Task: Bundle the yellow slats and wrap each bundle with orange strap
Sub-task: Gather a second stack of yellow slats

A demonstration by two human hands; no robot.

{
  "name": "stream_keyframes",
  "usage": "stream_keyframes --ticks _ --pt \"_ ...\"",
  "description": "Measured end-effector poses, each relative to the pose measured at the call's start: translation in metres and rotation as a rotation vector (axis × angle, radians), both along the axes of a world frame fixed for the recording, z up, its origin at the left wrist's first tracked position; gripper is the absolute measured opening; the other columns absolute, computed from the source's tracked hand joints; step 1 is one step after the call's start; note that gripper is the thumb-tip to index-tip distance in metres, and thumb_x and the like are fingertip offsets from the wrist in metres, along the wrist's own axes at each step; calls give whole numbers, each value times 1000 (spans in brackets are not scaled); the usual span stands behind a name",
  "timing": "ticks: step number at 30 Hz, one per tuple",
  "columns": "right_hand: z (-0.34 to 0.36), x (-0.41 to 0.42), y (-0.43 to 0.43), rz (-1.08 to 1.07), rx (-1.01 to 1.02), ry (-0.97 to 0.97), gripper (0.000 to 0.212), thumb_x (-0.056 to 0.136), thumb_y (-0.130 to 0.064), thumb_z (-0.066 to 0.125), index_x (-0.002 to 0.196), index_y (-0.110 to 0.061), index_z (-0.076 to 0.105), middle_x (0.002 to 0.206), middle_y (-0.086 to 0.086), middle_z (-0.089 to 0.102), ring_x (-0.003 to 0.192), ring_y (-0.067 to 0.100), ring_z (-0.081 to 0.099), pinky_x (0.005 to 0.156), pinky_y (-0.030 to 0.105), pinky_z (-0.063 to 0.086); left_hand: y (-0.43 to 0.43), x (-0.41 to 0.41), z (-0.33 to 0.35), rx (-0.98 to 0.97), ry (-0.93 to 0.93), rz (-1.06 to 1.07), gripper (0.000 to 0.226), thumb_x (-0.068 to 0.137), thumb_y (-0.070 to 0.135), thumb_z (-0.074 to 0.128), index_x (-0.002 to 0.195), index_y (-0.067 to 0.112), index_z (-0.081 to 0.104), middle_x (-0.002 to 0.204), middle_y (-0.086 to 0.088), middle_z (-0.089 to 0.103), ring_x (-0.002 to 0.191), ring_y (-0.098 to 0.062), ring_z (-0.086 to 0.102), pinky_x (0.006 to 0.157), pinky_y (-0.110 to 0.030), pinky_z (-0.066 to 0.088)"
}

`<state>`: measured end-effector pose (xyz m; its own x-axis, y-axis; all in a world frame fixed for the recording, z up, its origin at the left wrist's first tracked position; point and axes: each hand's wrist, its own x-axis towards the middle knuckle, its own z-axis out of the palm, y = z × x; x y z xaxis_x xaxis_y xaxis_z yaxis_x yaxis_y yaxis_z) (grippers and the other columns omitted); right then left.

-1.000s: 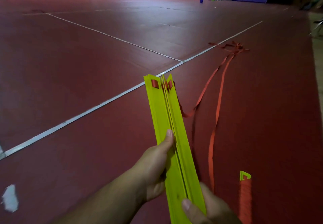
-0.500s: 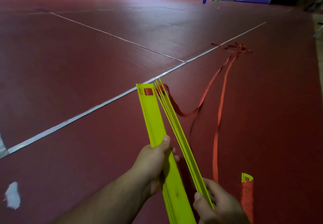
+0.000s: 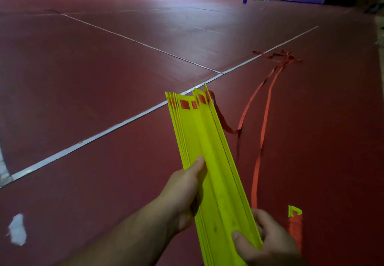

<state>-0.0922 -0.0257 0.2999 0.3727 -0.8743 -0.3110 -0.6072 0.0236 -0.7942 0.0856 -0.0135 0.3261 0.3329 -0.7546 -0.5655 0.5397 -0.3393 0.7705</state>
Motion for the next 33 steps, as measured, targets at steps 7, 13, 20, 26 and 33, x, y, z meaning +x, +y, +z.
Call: stream_keyframes --ticks 7,13,20,26,33 --pt "1 -1 2 0 53 10 30 74 -9 67 79 -38 73 73 -12 74 65 6 70 73 26 56 -2 4 -9 147 -105 57 57 94 57 56 120 7 63 105 -9 70 94 -27 65 76 -35 50" --pt "7 0 3 74 8 8 55 75 -9 65 81 -63 61 77 -17 74 70 2 69 73 22 54 -1 1 -9 60 26 -82 58 98 62 40 119 17 70 100 -9 77 93 -27 74 89 -46 56" --pt "3 2 1 94 96 -5 31 88 -11 56 87 -39 70 75 -7 73 66 10 70 78 28 54 -1 -8 -12 -43 -43 -129 63 94 60 53 115 3 67 79 -10 63 67 -24 62 62 -34 54" --pt "1 1 0 7 131 -163 14 80 -44 62 88 -46 73 75 2 76 69 15 72 70 31 55 1 -7 -9 -133 -36 -144 40 96 41 59 125 13 61 105 -10 76 96 -28 74 82 -46 60" --pt "-4 -5 -9 31 126 -135 13 83 -32 74 89 -42 68 81 -25 73 74 -10 66 68 12 47 1 -2 -12 -40 -58 -119 73 75 70 58 123 14 62 118 -5 73 111 -23 68 103 -46 50"
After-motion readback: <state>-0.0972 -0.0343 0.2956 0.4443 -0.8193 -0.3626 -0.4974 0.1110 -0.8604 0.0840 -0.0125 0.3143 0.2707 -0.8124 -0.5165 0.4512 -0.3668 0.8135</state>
